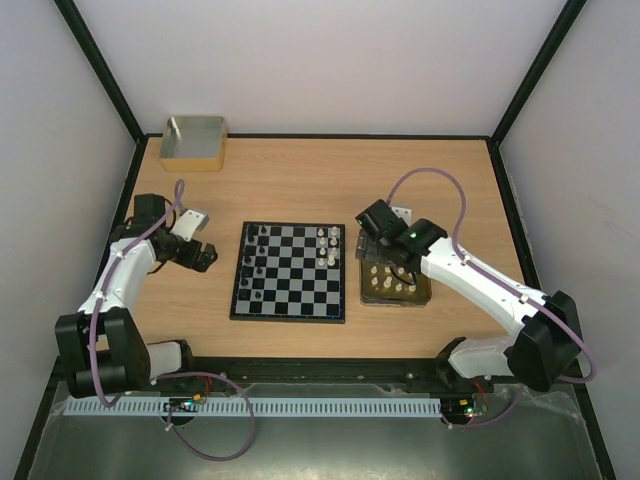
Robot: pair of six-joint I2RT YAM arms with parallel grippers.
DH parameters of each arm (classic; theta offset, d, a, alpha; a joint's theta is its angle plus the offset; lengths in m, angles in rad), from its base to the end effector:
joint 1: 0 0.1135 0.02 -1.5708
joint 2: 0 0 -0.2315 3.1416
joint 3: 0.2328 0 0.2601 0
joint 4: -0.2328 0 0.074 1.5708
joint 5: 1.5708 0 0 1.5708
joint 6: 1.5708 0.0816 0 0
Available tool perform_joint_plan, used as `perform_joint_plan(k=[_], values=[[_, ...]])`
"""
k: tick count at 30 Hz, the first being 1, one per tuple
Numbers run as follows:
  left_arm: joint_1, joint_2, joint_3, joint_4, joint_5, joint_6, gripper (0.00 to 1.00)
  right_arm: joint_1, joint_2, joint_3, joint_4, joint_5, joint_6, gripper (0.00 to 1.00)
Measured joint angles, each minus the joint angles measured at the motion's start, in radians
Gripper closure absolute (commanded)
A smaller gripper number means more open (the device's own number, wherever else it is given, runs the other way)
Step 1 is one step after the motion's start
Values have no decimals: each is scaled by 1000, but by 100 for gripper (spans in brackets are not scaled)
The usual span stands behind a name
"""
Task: Set up the chess pieces on the board
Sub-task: Pick up the chess piece from the storage box.
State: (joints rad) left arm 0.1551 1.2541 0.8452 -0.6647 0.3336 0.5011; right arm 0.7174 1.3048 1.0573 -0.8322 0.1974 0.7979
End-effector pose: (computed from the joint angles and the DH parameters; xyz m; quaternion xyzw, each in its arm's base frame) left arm 0.2769 0.0162 0.1551 0.2048 0.9345 -0.0742 0.2815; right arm 0.2304 0.1798 0.1972 0.0628 0.9635 0.0968 0.2414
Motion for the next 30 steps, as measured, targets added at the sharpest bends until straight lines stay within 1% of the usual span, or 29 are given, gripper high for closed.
perform_joint_plan(k=[10, 12, 13, 16, 18, 20, 22, 24, 27, 30], values=[[-4, -30, -26, -7, -25, -12, 0, 0, 11, 30, -24, -14, -24, 2], [-4, -31, -26, -7, -26, -13, 0, 0, 11, 32, -24, -8, -25, 1], [-4, -31, -26, -7, -26, -13, 1, 0, 11, 32, -23, -2, -25, 2], [-4, -31, -27, -6, -26, -14, 0, -13, 12, 34, -18, 10, -33, 19], [-5, -29, -29, 0, -26, -16, 0, -51, 24, 33, 1, 0, -45, 35], [-6, -29, -33, 6, -27, -19, 1, -100, 51, 33, 24, -19, -56, 45], [-6, -29, -43, 13, -28, -21, 0, -143, 97, 31, 51, -41, -74, 53], [-6, -30, -53, 17, -28, -22, 0, -174, 151, 31, 69, -59, -86, 60], [-6, -34, -68, 21, -28, -23, 1, -186, 216, 32, 85, -81, -107, 69], [-6, -37, -79, 27, -28, -22, 1, -191, 273, 35, 89, -111, -125, 69]])
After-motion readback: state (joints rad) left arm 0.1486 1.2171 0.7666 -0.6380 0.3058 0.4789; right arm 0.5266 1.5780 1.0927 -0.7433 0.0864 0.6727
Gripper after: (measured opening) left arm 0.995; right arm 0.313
